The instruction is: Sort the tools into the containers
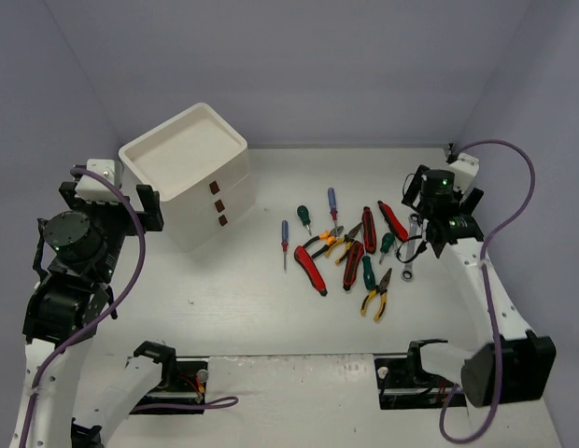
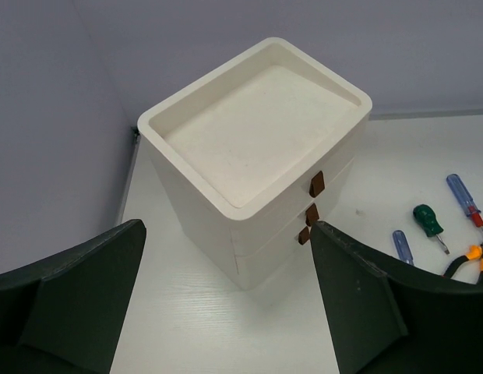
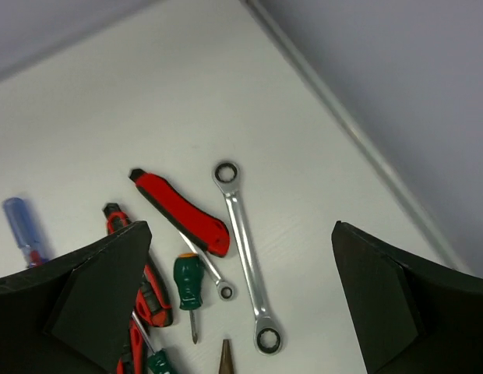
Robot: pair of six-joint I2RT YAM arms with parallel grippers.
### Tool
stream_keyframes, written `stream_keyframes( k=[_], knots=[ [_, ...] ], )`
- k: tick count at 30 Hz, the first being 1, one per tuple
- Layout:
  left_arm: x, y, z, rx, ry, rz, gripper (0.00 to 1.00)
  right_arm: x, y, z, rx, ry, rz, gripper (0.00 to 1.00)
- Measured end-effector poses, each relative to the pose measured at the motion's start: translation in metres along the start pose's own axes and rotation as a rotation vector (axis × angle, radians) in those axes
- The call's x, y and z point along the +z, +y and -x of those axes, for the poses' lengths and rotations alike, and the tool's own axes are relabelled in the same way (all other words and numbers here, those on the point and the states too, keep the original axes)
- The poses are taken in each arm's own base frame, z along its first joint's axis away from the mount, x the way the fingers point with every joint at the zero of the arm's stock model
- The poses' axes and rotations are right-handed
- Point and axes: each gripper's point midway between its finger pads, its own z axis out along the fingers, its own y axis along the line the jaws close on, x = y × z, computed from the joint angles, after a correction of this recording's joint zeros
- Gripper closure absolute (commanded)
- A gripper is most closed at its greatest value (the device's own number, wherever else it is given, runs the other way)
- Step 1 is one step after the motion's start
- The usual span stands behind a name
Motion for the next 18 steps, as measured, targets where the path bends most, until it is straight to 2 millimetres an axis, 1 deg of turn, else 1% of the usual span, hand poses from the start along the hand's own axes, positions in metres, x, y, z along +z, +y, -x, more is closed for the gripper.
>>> stream_keyframes(
  k=[3,4,6,9,11,14,16,18],
  knots=[
    [-0.001,-0.004,-0.002,-0.004,0.009,-0.021,0.16,0.033,-0.006,-0.041,0.022,0.149,-0.052,0.09],
    [-0.001,-0.005,-0.004,-0.005,0.014,-0.028,0.16,0.041,-0.008,-0.054,0.03,0.193,-0.068,0.12],
    [-0.003,-0.007,-0.005,-0.007,0.02,-0.04,0.16,0.052,-0.011,-0.082,0.034,0.275,-0.095,0.14],
    [-0.004,-0.011,-0.007,-0.009,0.025,-0.061,0.16,0.062,-0.012,-0.113,0.038,0.37,-0.112,0.18],
    [-0.006,-0.013,-0.008,-0.01,0.027,-0.073,0.16,0.069,-0.011,-0.129,0.044,0.422,-0.117,0.24],
    [-0.009,-0.015,-0.01,-0.01,0.027,-0.09,0.16,0.073,-0.019,-0.154,0.042,0.484,-0.15,0.3],
    [-0.01,-0.016,-0.013,-0.01,0.03,-0.097,0.16,0.073,-0.023,-0.167,0.028,0.514,-0.169,0.32],
    [-0.011,-0.017,-0.016,-0.009,0.033,-0.102,0.16,0.075,-0.026,-0.175,0.017,0.536,-0.185,0.37]
  ],
)
